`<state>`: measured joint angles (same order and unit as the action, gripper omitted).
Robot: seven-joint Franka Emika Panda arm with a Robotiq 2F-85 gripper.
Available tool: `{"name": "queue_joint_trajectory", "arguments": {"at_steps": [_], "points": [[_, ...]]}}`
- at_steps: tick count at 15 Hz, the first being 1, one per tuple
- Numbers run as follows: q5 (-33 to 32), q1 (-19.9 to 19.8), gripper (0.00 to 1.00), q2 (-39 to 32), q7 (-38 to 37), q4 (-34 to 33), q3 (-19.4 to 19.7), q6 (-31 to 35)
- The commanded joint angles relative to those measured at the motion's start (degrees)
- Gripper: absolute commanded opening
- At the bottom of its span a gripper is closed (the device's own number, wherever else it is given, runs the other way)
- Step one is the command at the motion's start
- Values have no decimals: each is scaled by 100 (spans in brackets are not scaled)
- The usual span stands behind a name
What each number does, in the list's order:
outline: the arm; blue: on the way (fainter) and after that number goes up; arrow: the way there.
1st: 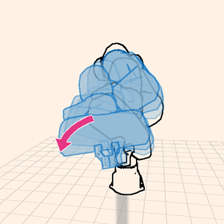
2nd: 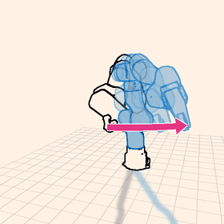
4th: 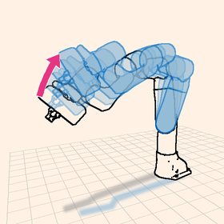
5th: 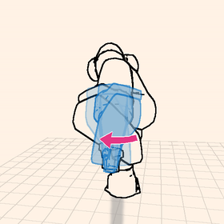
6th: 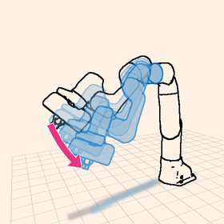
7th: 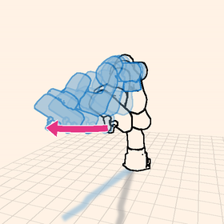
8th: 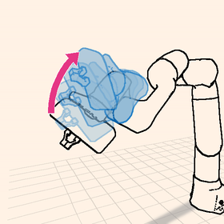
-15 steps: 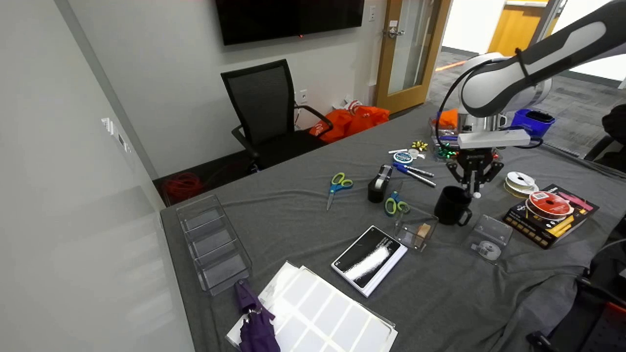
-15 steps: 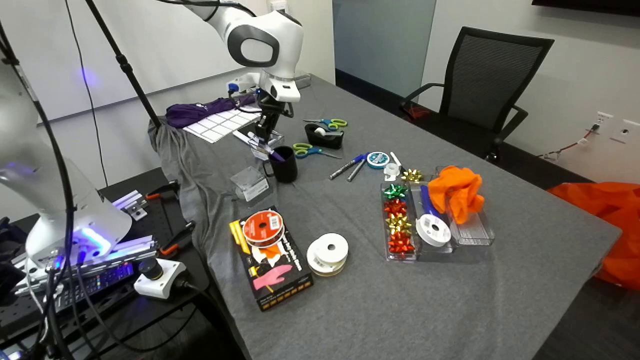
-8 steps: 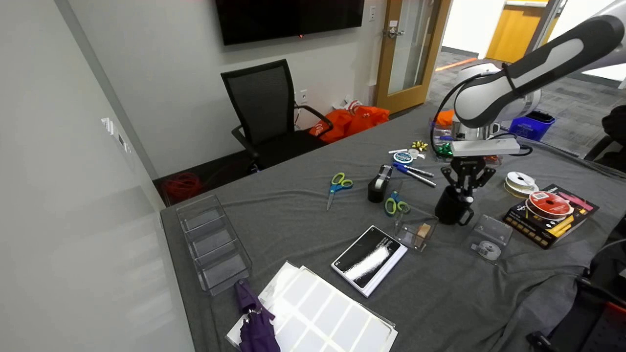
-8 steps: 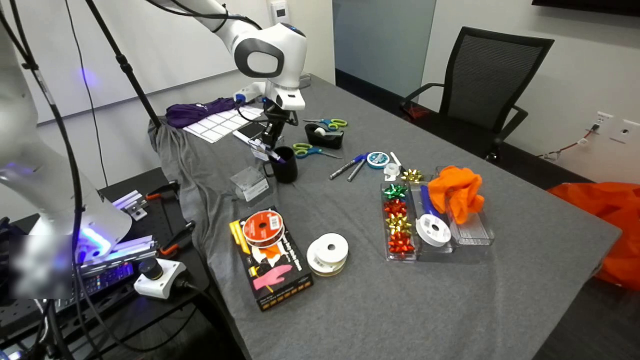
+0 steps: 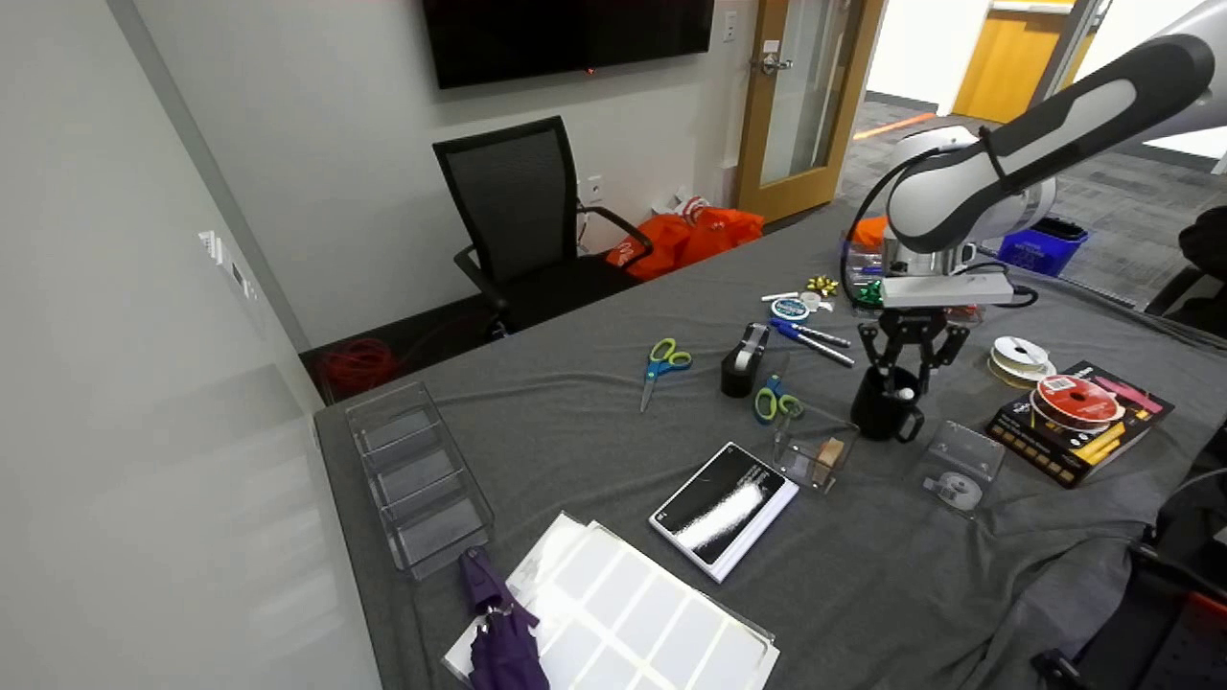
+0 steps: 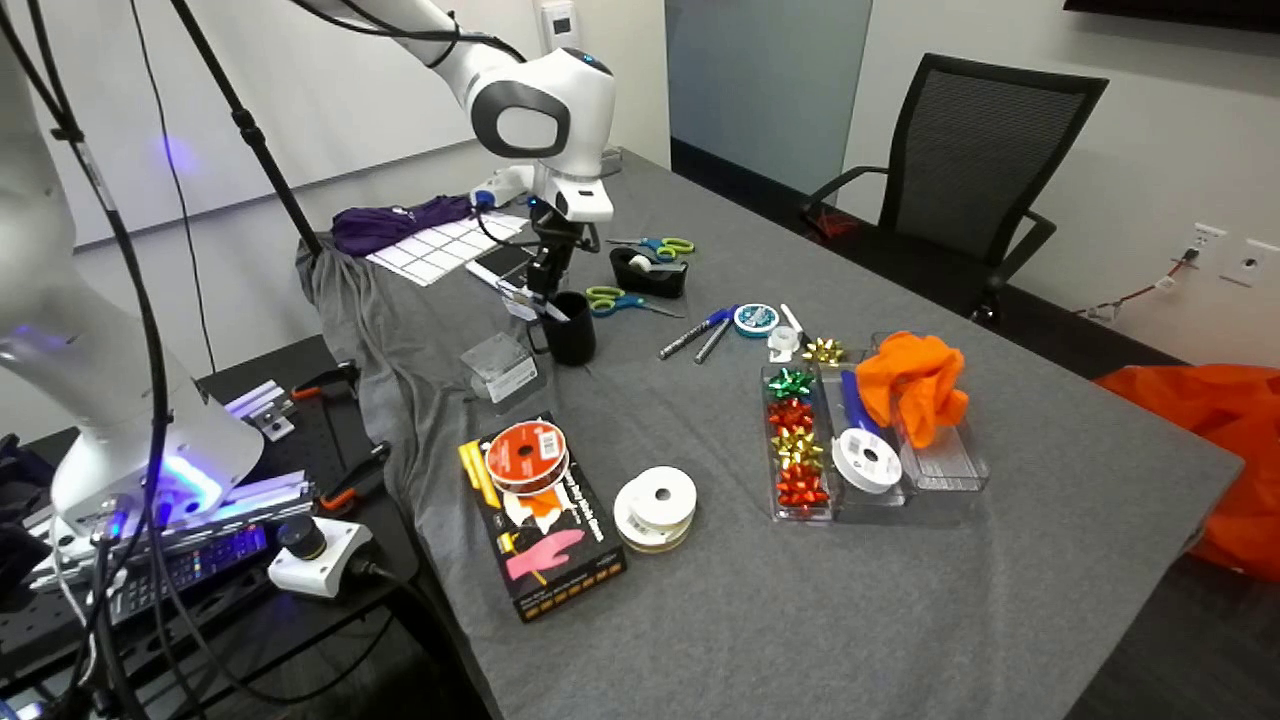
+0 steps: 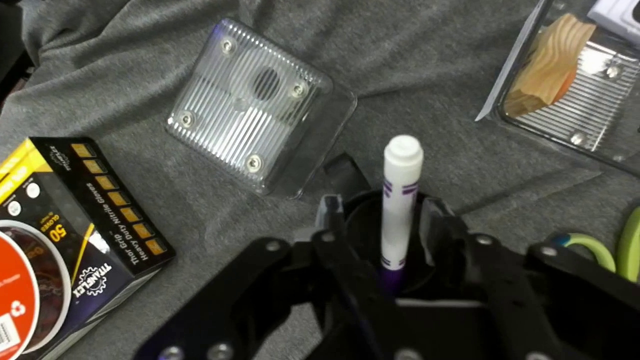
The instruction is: Remove the marker from the clear case on the left and then put it in the black cup
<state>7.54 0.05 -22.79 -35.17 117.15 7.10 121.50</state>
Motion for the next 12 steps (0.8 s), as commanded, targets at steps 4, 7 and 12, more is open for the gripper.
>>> {"name": "queue_joint_trajectory", "arguments": {"at_steps": [4,7,12], "points": [[98,15,98,268,128,36,-75,6],[-267,146,100,493,1,143,-30,126],[-728,247,100,773,-133,259,-60,147]]}}
